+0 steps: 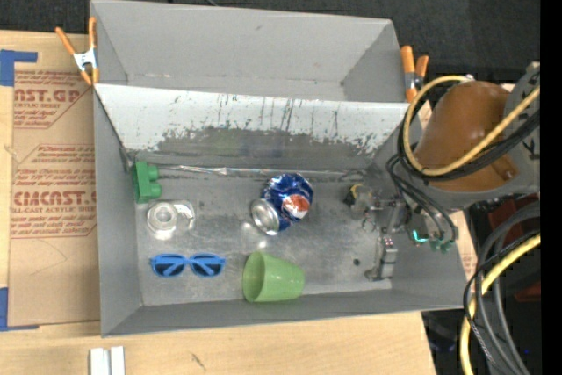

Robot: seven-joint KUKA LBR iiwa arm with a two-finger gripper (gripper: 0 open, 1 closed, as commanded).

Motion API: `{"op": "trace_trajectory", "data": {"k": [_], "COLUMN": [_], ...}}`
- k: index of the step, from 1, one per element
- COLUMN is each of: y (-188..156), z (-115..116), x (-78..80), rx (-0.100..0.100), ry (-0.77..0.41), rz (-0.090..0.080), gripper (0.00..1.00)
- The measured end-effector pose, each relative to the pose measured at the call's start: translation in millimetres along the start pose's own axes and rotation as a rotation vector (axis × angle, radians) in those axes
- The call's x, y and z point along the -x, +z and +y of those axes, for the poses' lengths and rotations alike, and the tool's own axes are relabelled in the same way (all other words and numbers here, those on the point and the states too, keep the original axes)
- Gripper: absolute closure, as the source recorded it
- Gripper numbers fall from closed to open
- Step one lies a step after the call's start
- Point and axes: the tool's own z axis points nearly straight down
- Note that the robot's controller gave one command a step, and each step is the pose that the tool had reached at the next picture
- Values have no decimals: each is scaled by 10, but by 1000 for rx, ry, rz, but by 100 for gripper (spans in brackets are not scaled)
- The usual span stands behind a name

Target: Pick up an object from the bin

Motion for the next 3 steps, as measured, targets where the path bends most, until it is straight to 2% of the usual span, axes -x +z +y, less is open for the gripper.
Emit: {"op": "trace_trajectory", "data": {"k": [1,2,3], "y": [838,535,505], "z": [1359,1311,1293], "x": [676,923,1038], "rx": [4,2,-2], "ry": [16,358,191], "rz": [-19,-10,-7], "gripper": [0,0,0]}}
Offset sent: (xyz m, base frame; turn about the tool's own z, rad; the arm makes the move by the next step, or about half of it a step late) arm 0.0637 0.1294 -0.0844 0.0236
